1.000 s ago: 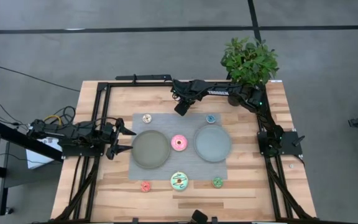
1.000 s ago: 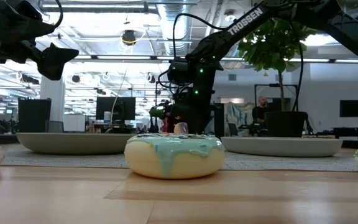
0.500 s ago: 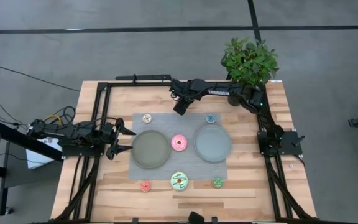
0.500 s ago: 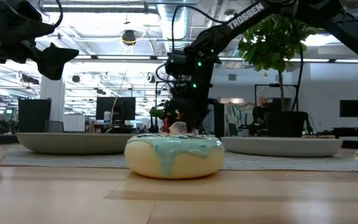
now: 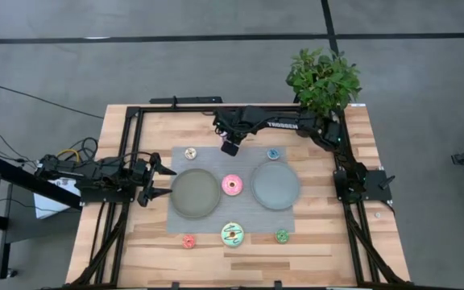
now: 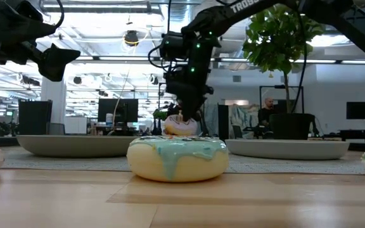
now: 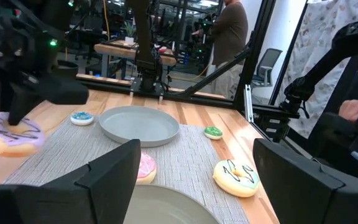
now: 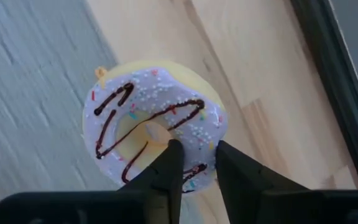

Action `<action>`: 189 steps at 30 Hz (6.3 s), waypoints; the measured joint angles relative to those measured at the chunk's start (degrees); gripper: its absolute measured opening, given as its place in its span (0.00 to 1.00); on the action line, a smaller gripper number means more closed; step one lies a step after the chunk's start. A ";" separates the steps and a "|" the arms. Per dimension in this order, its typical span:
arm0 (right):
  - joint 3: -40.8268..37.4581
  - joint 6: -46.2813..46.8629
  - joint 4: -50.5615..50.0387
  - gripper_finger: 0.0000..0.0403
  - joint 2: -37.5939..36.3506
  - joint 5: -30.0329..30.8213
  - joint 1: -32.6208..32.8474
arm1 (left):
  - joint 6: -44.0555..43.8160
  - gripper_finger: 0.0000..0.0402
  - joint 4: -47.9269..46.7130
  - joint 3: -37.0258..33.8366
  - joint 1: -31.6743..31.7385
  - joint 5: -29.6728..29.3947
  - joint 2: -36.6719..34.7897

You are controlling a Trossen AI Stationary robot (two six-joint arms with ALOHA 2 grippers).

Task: Pick & Place donuts
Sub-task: Put the big purple donut into the blue plate, then put the big pink donut into the blue plate

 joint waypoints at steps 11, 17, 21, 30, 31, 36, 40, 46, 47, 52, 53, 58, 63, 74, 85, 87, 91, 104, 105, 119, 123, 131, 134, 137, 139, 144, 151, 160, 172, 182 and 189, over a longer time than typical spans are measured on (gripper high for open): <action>3.72 -8.36 -18.69 0.19 0.00 -0.21 5.04 | 0.00 0.76 0.00 -0.01 0.00 -0.02 0.00; 4.81 -11.10 -24.88 0.19 -1.81 -2.35 9.02 | 0.00 0.76 -0.03 -0.01 0.02 0.10 0.00; 4.81 -11.34 -26.38 0.19 -4.69 -5.34 11.42 | -0.48 0.76 -0.16 -0.01 0.01 0.48 0.00; 4.86 -4.30 -33.05 0.19 -12.20 -6.34 16.62 | -0.53 0.76 -0.20 0.00 0.01 0.52 0.00; 4.86 -3.22 -34.03 0.19 -12.76 -6.46 17.27 | -0.55 0.76 -0.20 -0.01 0.00 0.52 0.00; 2.38 -0.45 -33.98 0.19 -16.42 -8.95 20.60 | -0.55 0.76 -0.20 -0.01 0.01 0.56 0.00; -1.75 3.54 -33.71 0.19 -18.71 -9.43 22.91 | -0.57 0.76 -0.22 0.00 0.02 0.59 0.00; -10.92 7.19 -31.50 0.19 -21.99 -9.30 24.49 | -0.52 0.76 -0.22 -0.01 0.01 0.62 0.00; -12.62 7.21 -30.59 0.19 -22.51 -9.29 24.52 | -0.52 0.76 -0.22 0.00 0.00 0.63 0.00; -21.37 7.21 -23.75 0.19 -25.30 -9.36 23.72 | -0.55 0.76 -0.22 -0.01 0.02 0.63 0.00; -23.00 7.21 -22.44 0.19 -25.84 -9.35 23.37 | -0.55 0.76 -0.22 0.00 0.01 0.63 0.00; -30.57 7.26 -16.38 0.19 -29.05 -9.36 21.40 | -0.55 0.76 -0.22 0.00 0.00 0.61 0.00; -36.72 7.27 -10.93 0.19 -31.11 -9.75 19.55 | -0.57 0.76 -0.22 -0.01 0.02 0.59 0.00; -44.51 5.44 -3.44 0.19 -30.55 -10.95 15.95 | -0.64 0.76 -0.22 0.00 0.00 0.50 0.00; -45.15 3.21 -1.37 0.19 -30.42 -11.35 13.58 | -1.16 0.76 -0.22 -0.01 0.00 0.47 0.00; -45.15 3.21 -1.34 0.19 -30.42 -11.12 13.17 | -1.88 0.76 -0.22 -0.01 0.01 0.46 0.00; -45.15 3.23 -0.73 0.19 -30.42 -10.95 12.50 | -2.40 0.76 -0.22 -0.01 0.00 0.46 0.00; -45.15 3.10 -0.49 0.19 -30.38 -10.70 12.43 | -2.40 0.76 -0.20 0.00 0.00 0.44 0.00; -45.15 3.10 -0.47 0.19 -30.38 -10.68 12.43 | -2.40 0.76 -0.20 -0.02 0.02 0.44 0.00; -48.87 2.64 2.96 0.19 -30.32 -10.39 10.86 | -2.40 0.76 -0.20 0.00 0.02 0.42 0.00; -49.07 2.74 3.10 0.19 -30.32 -10.40 9.44 | -2.40 0.76 -0.20 -0.02 0.02 0.39 0.00; -49.07 2.75 3.91 0.19 -30.32 -10.57 7.88 | -2.40 0.76 -0.20 -0.01 0.00 0.39 0.00; -49.07 2.75 3.97 0.19 -30.32 -10.56 7.88 | -2.40 0.76 -0.20 0.00 0.01 0.39 0.00; -49.07 2.64 3.97 0.19 -30.32 -10.47 7.87 | -2.40 0.76 -0.20 0.00 0.02 0.39 0.00; -49.07 2.38 3.95 0.19 -30.32 -9.72 7.71 | -2.40 0.76 -0.20 0.00 0.02 0.39 0.00; -49.07 2.52 3.93 0.19 -30.32 -9.26 7.57 | -2.38 0.76 -0.20 -0.01 0.02 0.37 0.00; -49.07 2.26 3.75 0.19 -30.32 -9.18 7.23 | -2.39 0.76 -0.20 -0.01 0.00 0.37 0.00; -49.07 2.22 3.06 0.28 -30.32 -9.16 6.81 | -2.38 0.76 -0.20 -0.01 0.01 0.37 0.00; -49.07 2.22 2.26 0.38 -30.33 -9.15 6.81 | -2.38 0.76 -0.20 0.00 0.01 0.37 0.00; -49.07 2.70 -0.19 0.34 -31.02 -9.12 7.15 | -2.38 0.76 -0.20 0.00 0.00 0.35 0.00; -48.34 4.75 -0.30 0.33 -34.84 -9.10 10.16 | -2.38 0.76 -0.16 0.00 0.00 0.33 0.00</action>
